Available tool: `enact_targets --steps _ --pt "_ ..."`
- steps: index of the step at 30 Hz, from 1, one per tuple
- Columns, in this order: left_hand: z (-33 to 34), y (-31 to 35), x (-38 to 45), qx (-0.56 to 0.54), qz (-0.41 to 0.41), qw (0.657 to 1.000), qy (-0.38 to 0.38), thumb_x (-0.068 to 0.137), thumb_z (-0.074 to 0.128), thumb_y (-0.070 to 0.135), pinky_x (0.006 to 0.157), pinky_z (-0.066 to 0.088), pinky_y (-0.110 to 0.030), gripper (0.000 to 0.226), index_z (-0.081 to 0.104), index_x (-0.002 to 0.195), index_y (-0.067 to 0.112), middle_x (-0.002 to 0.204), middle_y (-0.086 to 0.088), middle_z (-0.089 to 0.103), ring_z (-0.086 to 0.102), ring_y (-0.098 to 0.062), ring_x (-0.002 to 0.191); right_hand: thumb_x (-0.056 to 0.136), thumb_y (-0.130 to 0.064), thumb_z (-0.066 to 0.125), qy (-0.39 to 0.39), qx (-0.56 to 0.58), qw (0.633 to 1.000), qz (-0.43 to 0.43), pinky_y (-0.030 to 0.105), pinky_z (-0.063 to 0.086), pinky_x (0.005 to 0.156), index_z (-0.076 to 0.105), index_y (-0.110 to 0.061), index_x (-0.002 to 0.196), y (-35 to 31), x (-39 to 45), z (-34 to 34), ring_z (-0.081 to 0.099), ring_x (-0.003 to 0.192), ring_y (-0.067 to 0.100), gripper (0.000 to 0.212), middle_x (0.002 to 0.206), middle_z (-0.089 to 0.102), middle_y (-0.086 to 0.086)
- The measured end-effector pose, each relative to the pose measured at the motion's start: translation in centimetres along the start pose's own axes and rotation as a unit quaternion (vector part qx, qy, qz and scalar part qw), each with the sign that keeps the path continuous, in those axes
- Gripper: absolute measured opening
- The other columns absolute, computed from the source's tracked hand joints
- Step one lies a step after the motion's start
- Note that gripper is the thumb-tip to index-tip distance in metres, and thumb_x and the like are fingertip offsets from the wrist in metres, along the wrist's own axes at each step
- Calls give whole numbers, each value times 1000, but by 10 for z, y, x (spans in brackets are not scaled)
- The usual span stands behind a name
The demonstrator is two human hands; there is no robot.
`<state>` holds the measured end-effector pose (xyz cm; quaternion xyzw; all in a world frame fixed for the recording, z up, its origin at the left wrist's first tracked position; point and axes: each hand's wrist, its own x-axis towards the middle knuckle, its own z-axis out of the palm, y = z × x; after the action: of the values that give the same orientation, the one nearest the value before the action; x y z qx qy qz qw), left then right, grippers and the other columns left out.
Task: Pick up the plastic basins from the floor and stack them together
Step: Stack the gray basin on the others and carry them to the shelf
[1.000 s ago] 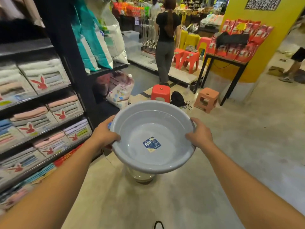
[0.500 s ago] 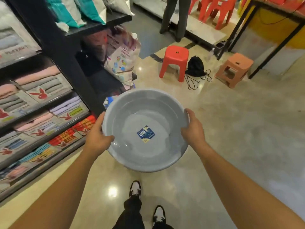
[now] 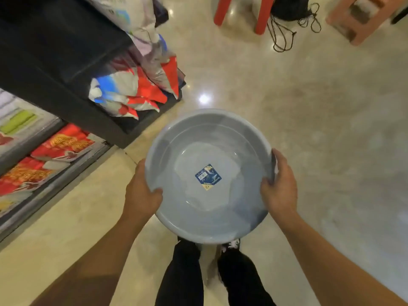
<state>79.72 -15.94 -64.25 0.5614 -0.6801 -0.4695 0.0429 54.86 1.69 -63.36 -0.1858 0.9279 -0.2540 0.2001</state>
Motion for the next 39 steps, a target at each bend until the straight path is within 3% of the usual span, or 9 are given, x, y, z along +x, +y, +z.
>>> enact_targets --steps 6,11,14,19,21,23,28,32,39 --pt "90 -98 90 43 -41 998 -2 82 68 4 59 37 -22 61 41 133 23 107 2 54 52 -20 92 81 -4 49 -29 -23 999 29 40 44 85 31 -41 144 82 62 123 53 112 25 76 134 49 -2" --pt "140 -148 141 29 -48 998 -5 64 66 22 56 38 -16 61 45 119 34 92 22 52 52 2 81 78 -4 47 -44 -23 998 42 39 45 83 31 -40 143 131 102 191 52 108 26 76 128 52 3" --pt "169 -181 166 41 -56 998 -3 72 73 11 54 35 -9 61 48 122 35 89 25 53 53 5 78 77 -4 47 -61 -12 997 53 42 48 86 32 -40 142 157 117 226 53 107 25 76 127 52 2" --pt "203 -213 179 49 -64 996 30 73 72 5 55 34 -7 65 49 130 27 90 13 55 54 -16 82 79 -3 48 -74 -21 996 49 39 48 76 30 -41 141 184 129 263 55 92 25 75 122 53 1" --pt "215 -220 176 24 -56 996 64 73 69 2 55 37 -4 64 49 128 26 95 8 58 53 -15 83 78 -3 48 -62 -31 996 46 36 44 69 29 -42 140 190 128 273 55 83 26 75 121 52 -1" --pt "225 -221 171 15 -56 994 93 71 67 4 57 39 -8 59 50 123 24 96 4 60 54 -16 82 77 -4 47 -49 -36 997 42 34 42 64 27 -43 138 194 126 279 53 78 23 75 122 50 -5" --pt "241 -213 164 7 -110 986 128 69 62 2 72 52 -37 61 48 125 21 100 -4 61 59 -27 90 80 -4 46 -15 -61 997 53 30 35 64 27 -43 141 198 123 282 47 79 16 75 123 49 -8" --pt "236 -211 161 29 -105 984 140 68 58 0 73 54 -43 59 51 121 23 97 -5 62 59 -31 89 80 -2 48 -18 -79 996 47 35 38 69 28 -40 140 201 120 282 50 104 23 73 114 52 -5" --pt "226 -224 170 116 -50 987 101 69 73 10 76 49 -46 55 52 119 21 100 -3 61 54 -32 100 84 2 51 -23 -56 998 17 29 34 75 30 -35 146 210 120 292 39 118 22 75 128 44 0"
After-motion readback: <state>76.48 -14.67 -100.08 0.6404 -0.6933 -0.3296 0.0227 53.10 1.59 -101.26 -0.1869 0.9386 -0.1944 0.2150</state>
